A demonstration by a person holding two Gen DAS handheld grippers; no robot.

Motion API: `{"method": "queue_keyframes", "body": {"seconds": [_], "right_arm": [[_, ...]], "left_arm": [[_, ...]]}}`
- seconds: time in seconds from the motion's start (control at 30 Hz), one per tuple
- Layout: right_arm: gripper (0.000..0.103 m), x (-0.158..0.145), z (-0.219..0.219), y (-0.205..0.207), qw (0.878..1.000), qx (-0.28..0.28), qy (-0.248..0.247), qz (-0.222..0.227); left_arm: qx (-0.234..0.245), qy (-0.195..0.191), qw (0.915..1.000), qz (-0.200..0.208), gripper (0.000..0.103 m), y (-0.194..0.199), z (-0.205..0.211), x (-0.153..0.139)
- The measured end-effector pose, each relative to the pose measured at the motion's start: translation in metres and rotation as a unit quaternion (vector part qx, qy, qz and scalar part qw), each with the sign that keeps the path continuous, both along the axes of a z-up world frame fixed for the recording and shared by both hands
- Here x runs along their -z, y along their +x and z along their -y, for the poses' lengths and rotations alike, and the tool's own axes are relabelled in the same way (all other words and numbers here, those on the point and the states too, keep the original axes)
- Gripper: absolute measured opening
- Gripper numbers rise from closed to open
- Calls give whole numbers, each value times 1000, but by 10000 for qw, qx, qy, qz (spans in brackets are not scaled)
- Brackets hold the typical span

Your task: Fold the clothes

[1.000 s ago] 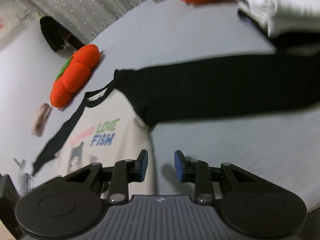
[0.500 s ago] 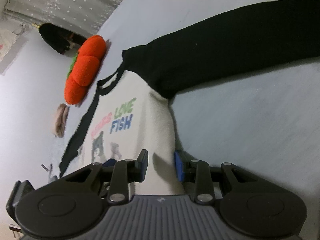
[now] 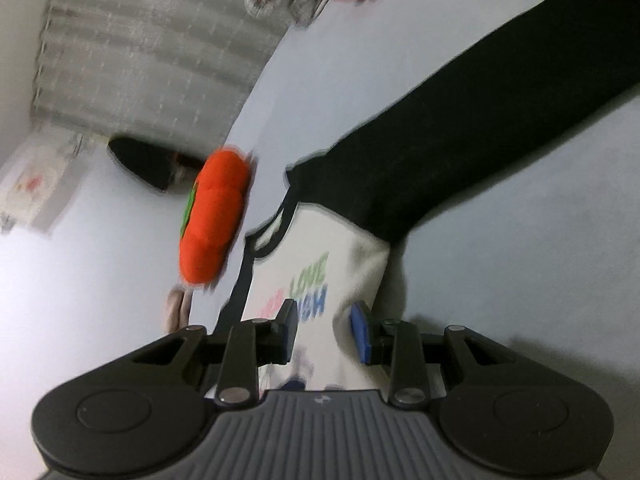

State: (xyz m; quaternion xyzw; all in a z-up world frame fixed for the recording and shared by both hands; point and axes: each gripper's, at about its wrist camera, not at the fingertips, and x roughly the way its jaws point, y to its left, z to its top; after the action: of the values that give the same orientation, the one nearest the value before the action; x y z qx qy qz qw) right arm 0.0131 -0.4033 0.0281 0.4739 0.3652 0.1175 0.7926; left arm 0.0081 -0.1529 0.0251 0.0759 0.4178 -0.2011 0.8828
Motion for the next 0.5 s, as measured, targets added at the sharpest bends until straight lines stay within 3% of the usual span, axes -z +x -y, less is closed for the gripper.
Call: {"method": "queue_keyframes", "body": {"seconds": [0.13,0.2,0.3,0.5], "right_arm": [[31,-6,16,1,9991,428,-52,-47],[31,-2,13,9,9983,337,-382,-290],[31,10,8,19,9981,187,-354,-475],[31,20,3,34,9975,152,-575,-389]], "left_arm": [[15,19,10000,17,59,0,0,1],[24,33,10000,31,60,-1,0,1],[16,28,10000,24,60,-1,0,1],[23,15,10000,17,60,-1,-1,1]]}}
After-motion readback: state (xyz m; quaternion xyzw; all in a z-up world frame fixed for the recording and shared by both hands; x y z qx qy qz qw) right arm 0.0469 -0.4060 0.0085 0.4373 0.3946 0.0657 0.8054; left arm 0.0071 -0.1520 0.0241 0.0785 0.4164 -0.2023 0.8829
